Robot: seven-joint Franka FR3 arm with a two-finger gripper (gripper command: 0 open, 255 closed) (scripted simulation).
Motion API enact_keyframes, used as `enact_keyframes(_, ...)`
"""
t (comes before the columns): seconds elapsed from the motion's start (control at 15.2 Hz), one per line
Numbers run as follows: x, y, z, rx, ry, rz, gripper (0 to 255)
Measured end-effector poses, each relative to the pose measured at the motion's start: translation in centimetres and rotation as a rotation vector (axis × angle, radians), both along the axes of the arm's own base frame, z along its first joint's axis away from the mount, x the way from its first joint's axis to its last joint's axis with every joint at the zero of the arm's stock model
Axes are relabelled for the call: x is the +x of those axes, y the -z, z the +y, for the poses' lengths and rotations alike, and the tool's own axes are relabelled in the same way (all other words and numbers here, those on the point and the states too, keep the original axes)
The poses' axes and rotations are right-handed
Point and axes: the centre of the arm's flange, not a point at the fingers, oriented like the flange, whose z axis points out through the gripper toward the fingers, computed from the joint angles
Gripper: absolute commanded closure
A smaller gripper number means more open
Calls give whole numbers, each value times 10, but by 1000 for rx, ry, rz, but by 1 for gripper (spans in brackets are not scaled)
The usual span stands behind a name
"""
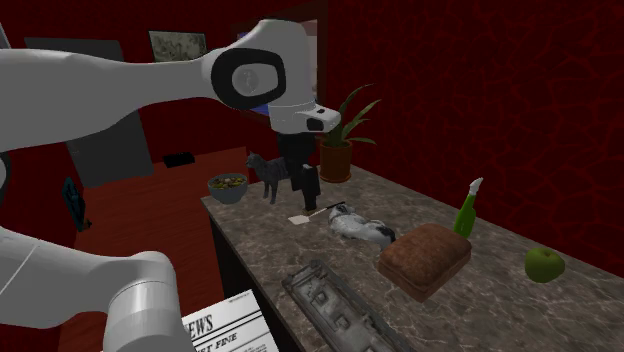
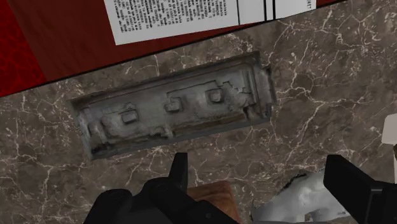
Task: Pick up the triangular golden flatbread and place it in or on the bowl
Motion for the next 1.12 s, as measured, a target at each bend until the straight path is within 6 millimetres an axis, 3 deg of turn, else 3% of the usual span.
enact_keyframes(0.26,15,11,18,3,-1,8,0)
enact_keyframes(1.12,104,98,139,21,-4,59,0)
